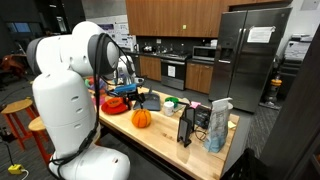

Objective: Push the basketball onto the dust pan

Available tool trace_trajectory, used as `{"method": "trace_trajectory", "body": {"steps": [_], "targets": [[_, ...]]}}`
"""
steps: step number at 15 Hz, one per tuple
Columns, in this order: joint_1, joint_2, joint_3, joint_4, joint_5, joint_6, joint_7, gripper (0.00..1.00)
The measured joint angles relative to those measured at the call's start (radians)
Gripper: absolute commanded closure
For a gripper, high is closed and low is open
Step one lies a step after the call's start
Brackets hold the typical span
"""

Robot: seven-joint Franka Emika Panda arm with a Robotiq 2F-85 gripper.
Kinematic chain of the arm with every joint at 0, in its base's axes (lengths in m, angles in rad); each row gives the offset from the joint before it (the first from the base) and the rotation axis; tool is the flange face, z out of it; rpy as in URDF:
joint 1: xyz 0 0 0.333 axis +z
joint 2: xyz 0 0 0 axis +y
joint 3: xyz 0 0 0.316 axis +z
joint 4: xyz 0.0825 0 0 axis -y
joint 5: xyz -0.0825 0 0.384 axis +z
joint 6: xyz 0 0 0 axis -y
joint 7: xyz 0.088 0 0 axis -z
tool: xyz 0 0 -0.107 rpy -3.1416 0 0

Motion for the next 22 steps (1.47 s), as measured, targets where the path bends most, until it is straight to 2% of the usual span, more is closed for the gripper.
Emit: {"method": "trace_trajectory", "body": {"steps": [6, 10, 14, 18, 22], "targets": [[0.007, -0.101, 0.008, -0.153, 0.116, -0.076, -0.009, 0.0], [0.011, -0.123, 0.023, -0.238, 0.138, -0.065, -0.015, 0.0], [0.011, -0.094, 0.023, -0.274, 0.135, -0.01, -0.037, 0.0], [0.007, -0.023, 0.019, -0.265, 0.111, 0.083, -0.062, 0.0], [0.004, 0.075, 0.005, -0.183, 0.024, 0.157, -0.079, 0.0]]}}
